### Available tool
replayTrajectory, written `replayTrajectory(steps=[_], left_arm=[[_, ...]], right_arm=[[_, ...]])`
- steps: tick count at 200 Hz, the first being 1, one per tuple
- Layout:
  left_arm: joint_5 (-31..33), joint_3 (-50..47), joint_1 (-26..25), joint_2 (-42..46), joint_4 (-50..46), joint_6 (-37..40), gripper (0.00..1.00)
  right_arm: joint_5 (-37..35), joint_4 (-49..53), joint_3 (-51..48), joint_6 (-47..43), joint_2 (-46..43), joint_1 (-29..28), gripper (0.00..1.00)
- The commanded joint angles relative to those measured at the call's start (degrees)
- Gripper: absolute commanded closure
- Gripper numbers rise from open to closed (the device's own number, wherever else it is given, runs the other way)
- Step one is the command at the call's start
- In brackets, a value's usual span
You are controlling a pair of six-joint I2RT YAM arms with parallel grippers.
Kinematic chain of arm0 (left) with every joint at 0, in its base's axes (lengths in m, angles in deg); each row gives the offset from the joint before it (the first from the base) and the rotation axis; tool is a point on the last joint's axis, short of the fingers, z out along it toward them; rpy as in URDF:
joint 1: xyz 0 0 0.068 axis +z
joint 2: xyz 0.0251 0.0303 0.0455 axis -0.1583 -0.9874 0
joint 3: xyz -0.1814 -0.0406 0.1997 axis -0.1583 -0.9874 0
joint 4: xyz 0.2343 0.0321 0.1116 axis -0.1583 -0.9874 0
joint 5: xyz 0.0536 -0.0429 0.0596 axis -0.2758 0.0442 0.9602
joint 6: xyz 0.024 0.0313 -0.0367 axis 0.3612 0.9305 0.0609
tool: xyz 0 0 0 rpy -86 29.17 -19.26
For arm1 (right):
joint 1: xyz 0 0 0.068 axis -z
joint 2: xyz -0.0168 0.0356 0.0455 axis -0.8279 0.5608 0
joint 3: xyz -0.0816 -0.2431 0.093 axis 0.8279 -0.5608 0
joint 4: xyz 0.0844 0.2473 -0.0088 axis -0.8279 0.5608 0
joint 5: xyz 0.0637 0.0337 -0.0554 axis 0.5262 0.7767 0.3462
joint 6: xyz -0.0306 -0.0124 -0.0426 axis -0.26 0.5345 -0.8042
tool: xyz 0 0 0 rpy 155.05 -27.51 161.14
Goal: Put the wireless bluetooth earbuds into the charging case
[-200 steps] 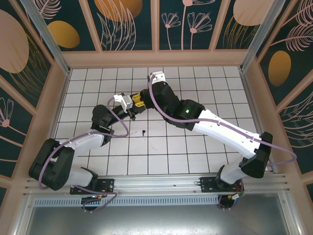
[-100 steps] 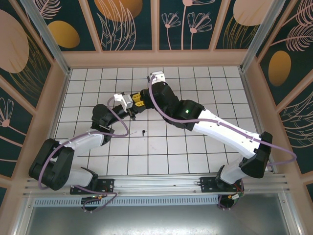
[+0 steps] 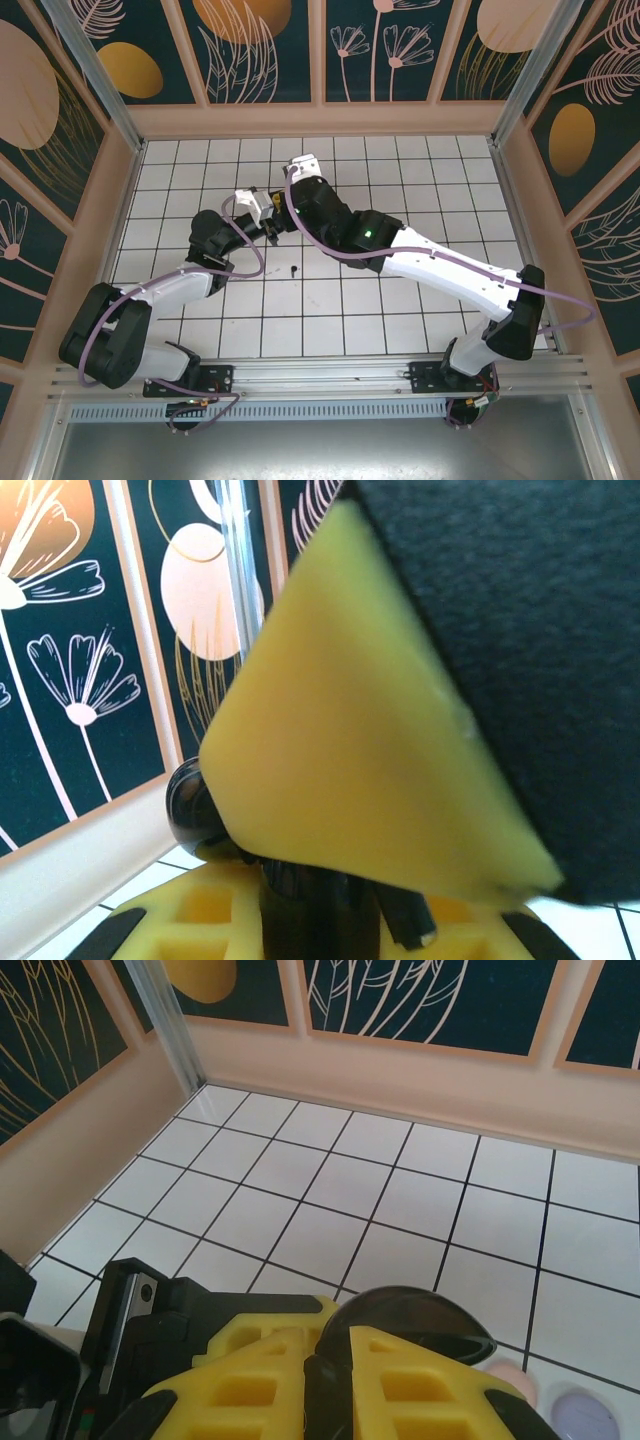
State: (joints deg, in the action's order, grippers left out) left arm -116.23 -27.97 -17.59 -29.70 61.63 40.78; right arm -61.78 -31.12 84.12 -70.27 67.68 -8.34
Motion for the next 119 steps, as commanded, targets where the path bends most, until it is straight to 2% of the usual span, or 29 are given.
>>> replayTrajectory(steps=[1,67,119], left_arm=[[-1.3,2.5,-0.4,0.7,2.8,-0.3,1.0],[-2.1,1.8,-0.5,0.8,2.3,0.2,1.0],[-3.9,2.1,-0.5,1.6,1.0,0.8,1.0]], right_arm=[[-0.9,2.4,1.0,-0.8,1.1,-0.5,0.85],[2.5,0.0,4.6,0.8,-3.1,1.5,0.85],[7.7,-3.3,0.6,0.2,-10.0,3.8,0.85]])
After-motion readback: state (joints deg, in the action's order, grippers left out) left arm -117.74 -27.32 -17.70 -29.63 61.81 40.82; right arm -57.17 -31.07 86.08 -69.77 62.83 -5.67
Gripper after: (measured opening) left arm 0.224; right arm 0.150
